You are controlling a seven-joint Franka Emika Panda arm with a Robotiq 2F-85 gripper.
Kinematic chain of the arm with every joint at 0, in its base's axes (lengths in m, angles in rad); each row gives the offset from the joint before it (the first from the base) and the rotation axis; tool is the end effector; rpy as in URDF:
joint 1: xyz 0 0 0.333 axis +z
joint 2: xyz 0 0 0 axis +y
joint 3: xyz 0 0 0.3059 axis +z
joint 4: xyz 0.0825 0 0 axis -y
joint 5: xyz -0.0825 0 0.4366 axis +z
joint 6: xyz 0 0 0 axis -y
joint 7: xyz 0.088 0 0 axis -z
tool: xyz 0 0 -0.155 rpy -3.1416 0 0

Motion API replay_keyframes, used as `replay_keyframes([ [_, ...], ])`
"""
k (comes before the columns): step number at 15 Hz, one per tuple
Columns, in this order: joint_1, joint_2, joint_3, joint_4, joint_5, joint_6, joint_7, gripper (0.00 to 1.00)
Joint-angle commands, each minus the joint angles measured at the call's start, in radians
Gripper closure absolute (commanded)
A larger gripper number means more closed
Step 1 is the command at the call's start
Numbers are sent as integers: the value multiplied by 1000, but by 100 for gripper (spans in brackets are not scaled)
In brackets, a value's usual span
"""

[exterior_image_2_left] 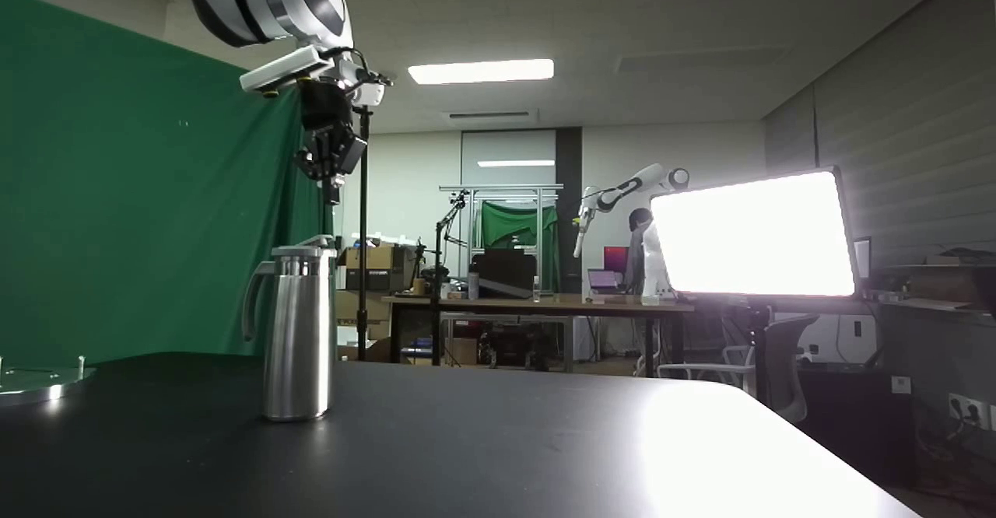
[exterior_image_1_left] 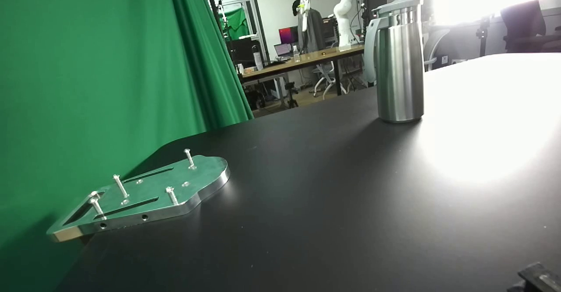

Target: Press the button atop the thermos

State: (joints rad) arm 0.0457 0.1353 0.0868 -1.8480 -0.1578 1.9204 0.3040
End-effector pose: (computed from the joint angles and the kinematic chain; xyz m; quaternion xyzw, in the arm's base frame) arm 0.6316 0.0650 0.3667 0.9957 -0.0564 -0.0156 0.0724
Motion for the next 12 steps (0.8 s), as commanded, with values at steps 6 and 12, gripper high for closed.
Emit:
replay_keyframes([
  [6, 11, 39, -29, -15, 30, -9, -3, 100],
  [12, 11, 65, -35, -32, 72, 17, -11, 100],
])
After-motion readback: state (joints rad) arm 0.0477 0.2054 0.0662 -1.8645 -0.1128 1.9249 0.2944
